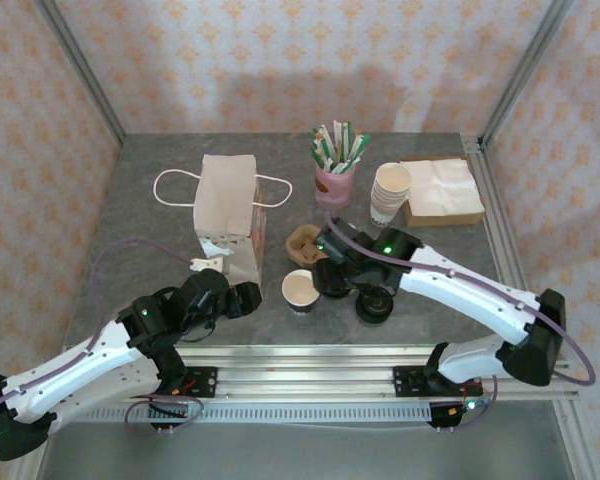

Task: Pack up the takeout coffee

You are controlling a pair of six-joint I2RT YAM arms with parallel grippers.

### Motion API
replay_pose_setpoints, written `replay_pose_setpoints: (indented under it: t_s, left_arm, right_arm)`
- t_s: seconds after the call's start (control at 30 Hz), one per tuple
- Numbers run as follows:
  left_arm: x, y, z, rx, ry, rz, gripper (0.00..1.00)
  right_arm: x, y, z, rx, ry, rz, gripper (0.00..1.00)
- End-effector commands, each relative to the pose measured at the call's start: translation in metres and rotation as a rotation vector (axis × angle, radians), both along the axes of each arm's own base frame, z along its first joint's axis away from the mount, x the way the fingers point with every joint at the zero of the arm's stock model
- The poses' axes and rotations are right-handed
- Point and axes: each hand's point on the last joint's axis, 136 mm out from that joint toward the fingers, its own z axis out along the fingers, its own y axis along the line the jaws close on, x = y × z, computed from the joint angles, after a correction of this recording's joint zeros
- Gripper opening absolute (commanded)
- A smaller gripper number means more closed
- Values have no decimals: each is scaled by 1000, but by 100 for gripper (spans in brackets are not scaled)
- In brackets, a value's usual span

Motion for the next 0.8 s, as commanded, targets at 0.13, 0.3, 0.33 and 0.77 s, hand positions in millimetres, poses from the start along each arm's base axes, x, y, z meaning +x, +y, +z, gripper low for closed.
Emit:
replay_pose_setpoints:
  t_s: [0.13,0.3,0.33,0.77]
  left_arm:
    - [-3,4,-1,-52,-12,29,71]
    - [-5,6,-5,-77,-13,47,71]
    - [-5,6,-6,-84,-11,52,71]
    - [-2,4,-7,-90,-16,60,71]
  right_arm:
    - [-2,37,-12,-57,14,84,69]
    - [-3,48,-20,-87,44,119,68]
    - [-2,50,-20,-86,44,120,68]
    - [7,58,-36,-130,40,117,68]
